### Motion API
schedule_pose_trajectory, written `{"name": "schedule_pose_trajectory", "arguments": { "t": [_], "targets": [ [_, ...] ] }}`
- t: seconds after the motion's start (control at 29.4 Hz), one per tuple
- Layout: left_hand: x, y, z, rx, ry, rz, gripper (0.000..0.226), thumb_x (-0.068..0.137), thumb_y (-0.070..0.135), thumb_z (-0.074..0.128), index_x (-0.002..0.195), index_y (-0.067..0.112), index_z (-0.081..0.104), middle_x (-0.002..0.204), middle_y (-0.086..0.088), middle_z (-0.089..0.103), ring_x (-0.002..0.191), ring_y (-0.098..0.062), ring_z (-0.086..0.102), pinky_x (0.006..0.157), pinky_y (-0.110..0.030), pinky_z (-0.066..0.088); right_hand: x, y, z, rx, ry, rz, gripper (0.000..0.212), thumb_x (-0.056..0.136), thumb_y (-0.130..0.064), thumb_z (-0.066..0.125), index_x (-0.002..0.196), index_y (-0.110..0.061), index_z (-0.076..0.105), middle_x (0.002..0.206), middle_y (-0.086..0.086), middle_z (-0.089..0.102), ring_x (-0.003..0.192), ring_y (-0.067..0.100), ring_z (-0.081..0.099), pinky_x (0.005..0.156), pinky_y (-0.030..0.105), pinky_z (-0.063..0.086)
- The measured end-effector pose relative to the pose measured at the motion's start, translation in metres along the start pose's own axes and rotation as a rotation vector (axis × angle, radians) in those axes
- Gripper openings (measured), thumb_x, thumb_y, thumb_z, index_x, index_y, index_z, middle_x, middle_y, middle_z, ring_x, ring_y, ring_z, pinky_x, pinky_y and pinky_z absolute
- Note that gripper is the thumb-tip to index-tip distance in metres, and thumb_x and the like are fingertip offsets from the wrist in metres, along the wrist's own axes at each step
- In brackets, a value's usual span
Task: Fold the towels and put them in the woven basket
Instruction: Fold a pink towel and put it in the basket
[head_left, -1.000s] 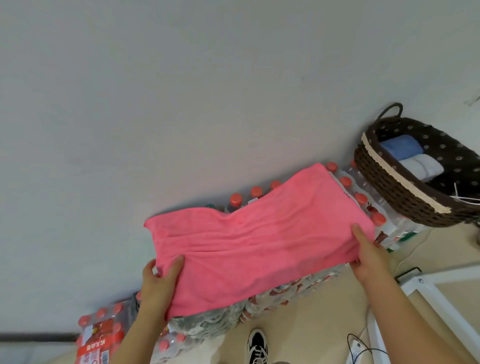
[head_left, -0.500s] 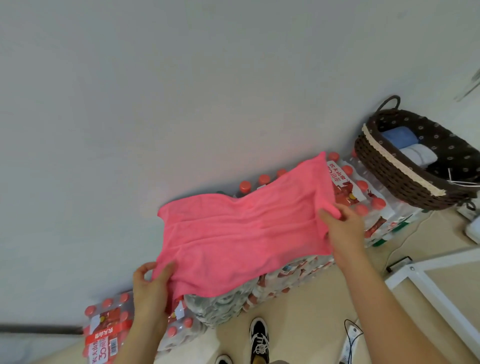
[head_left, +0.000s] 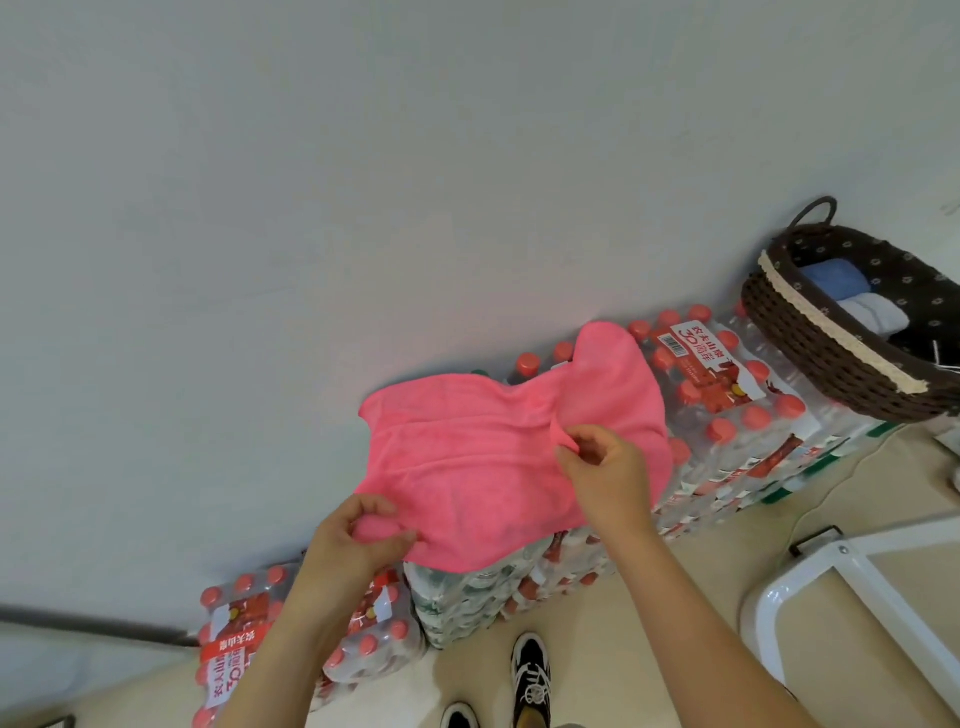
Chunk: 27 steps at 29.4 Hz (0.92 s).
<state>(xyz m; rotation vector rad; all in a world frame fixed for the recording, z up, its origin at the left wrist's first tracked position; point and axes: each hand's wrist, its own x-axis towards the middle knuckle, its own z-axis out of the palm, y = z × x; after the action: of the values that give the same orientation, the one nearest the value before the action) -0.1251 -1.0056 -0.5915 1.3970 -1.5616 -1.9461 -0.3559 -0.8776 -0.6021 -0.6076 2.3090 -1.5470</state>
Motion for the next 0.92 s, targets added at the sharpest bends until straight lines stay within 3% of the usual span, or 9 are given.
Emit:
{"name": "schedule_pose_trajectory", "arguments": {
  "t": [0.17, 0.27, 0.34, 0.41, 0.51, 0.58, 0.68, 0.82, 0.92],
  "targets": [
    [0.005, -0.003, -0.014, 0.380, -0.053, -0.003, 0.024, 0.079, -0.004, 0.060, 0.080, 0.020, 0.066, 0.067, 0.003, 0.061, 0.055, -0.014, 0.046, 0.055, -0.025, 0.043, 0.011, 0.006, -0.010, 0.026, 0.075, 0.143, 0.006, 0.088, -0.010, 0.060, 0.092, -0.013, 0.063, 0.082, 0.005, 0.065, 0.069, 0.022, 0.062, 0.064, 0.040, 0.055],
    [0.015, 0.000, -0.025, 1.107, -0.195, -0.030, 0.019, 0.089, 0.023, 0.050, 0.104, 0.034, 0.057, 0.099, 0.006, 0.064, 0.083, -0.014, 0.056, 0.073, -0.026, 0.044, 0.026, 0.004, -0.042, 0.065, 0.252, 0.214, 0.007, 0.092, -0.010, 0.052, 0.092, -0.016, 0.055, 0.093, 0.008, 0.060, 0.077, 0.023, 0.058, 0.065, 0.037, 0.051],
    [0.022, 0.014, -0.017, 1.428, 0.022, 0.112, 0.026, 0.089, 0.028, 0.047, 0.114, 0.032, 0.051, 0.109, 0.001, 0.059, 0.098, -0.019, 0.054, 0.075, -0.031, 0.044, 0.031, 0.009, -0.067, 0.187, 0.359, 0.295, 0.007, 0.093, -0.011, 0.049, 0.096, -0.015, 0.054, 0.100, 0.008, 0.058, 0.082, 0.022, 0.057, 0.067, 0.040, 0.053],
    [0.037, 0.031, 0.006, 1.320, 0.143, 0.351, 0.028, 0.085, 0.018, 0.049, 0.111, 0.024, 0.059, 0.105, -0.004, 0.059, 0.098, -0.025, 0.054, 0.076, -0.035, 0.045, 0.030, 0.019, -0.091, 0.413, 0.406, 0.417, 0.015, 0.095, -0.012, 0.045, 0.109, -0.012, 0.051, 0.103, 0.006, 0.057, 0.086, 0.020, 0.058, 0.061, 0.035, 0.054],
    [0.062, 0.058, 0.061, 1.060, -0.011, 0.634, 0.027, 0.081, 0.007, 0.053, 0.101, 0.016, 0.068, 0.102, -0.007, 0.066, 0.095, -0.028, 0.060, 0.082, -0.037, 0.048, 0.030, 0.031, -0.121, 0.701, 0.408, 0.534, 0.029, 0.094, -0.009, 0.039, 0.120, -0.007, 0.051, 0.108, 0.012, 0.059, 0.095, 0.026, 0.061, 0.057, 0.031, 0.056],
    [0.078, 0.076, 0.106, 1.002, -0.104, 0.726, 0.028, 0.082, 0.005, 0.053, 0.103, 0.015, 0.070, 0.106, -0.007, 0.068, 0.097, -0.028, 0.061, 0.085, -0.037, 0.048, 0.031, 0.031, -0.133, 0.764, 0.384, 0.563, 0.022, 0.092, -0.004, 0.040, 0.108, -0.004, 0.055, 0.102, 0.015, 0.059, 0.087, 0.025, 0.062, 0.054, 0.027, 0.055],
    [0.104, 0.096, 0.174, 1.047, -0.156, 0.804, 0.031, 0.087, 0.008, 0.051, 0.114, 0.016, 0.067, 0.119, -0.006, 0.065, 0.108, -0.027, 0.059, 0.092, -0.035, 0.042, 0.034, 0.034, -0.138, 0.833, 0.380, 0.594, 0.010, 0.092, -0.004, 0.044, 0.095, -0.009, 0.053, 0.093, 0.011, 0.056, 0.080, 0.024, 0.059, 0.051, 0.027, 0.055],
    [0.144, 0.117, 0.264, 1.115, -0.206, 0.793, 0.035, 0.093, 0.015, 0.048, 0.126, 0.011, 0.058, 0.128, -0.013, 0.060, 0.118, -0.030, 0.055, 0.098, -0.036, 0.040, 0.045, 0.046, -0.155, 0.833, 0.334, 0.607, 0.013, 0.095, -0.010, 0.047, 0.104, -0.006, 0.055, 0.108, 0.015, 0.057, 0.089, 0.028, 0.061, 0.052, 0.029, 0.057],
    [0.174, 0.127, 0.312, 1.147, -0.176, 0.725, 0.036, 0.092, 0.015, 0.045, 0.128, 0.009, 0.051, 0.127, -0.017, 0.056, 0.117, -0.036, 0.054, 0.098, -0.042, 0.042, 0.061, 0.057, -0.175, 0.795, 0.332, 0.585, 0.008, 0.095, -0.009, 0.048, 0.095, -0.010, 0.056, 0.100, 0.017, 0.059, 0.074, 0.026, 0.063, 0.049, 0.031, 0.057]
  ]
}}
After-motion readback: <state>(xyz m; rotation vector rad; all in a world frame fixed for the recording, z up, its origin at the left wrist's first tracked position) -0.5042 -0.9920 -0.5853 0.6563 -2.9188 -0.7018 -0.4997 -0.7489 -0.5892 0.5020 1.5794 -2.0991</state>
